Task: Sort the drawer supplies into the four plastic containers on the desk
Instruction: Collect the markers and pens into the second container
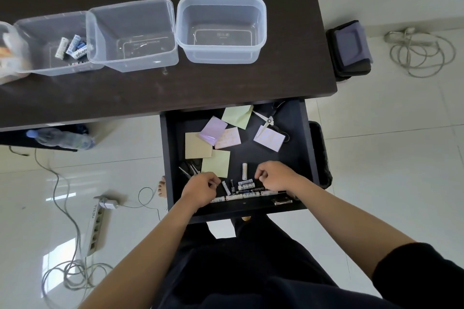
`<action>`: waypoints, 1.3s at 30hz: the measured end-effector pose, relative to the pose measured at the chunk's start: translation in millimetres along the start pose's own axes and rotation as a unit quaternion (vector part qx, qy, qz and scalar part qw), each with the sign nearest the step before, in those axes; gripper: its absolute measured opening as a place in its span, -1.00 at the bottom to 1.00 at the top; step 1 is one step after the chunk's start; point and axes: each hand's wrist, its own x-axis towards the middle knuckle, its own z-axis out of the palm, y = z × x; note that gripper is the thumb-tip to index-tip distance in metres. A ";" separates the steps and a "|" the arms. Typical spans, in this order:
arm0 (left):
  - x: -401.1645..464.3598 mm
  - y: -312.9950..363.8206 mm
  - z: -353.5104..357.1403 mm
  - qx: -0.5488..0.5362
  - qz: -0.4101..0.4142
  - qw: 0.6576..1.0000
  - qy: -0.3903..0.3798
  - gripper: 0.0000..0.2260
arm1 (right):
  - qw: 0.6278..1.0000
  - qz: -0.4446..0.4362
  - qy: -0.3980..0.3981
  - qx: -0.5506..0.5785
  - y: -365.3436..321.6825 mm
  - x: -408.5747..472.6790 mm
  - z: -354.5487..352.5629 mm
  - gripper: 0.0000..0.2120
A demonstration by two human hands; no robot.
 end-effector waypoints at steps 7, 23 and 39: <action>-1.4 -4.2 -7.8 -0.056 -0.005 0.998 0.033 -0.79 | 0.982 -0.117 0.025 -0.149 -21.4 17.8 1.6 -0.57; 3.1 27.3 -15.7 -0.168 0.028 0.978 0.117 -0.82 | 0.996 -0.046 0.007 -0.078 14.2 8.5 12.8 -0.61; 2.2 12.4 23.9 0.075 0.014 0.990 -0.117 -0.43 | 0.981 -0.002 -0.057 -0.185 1.1 7.4 18.6 -0.39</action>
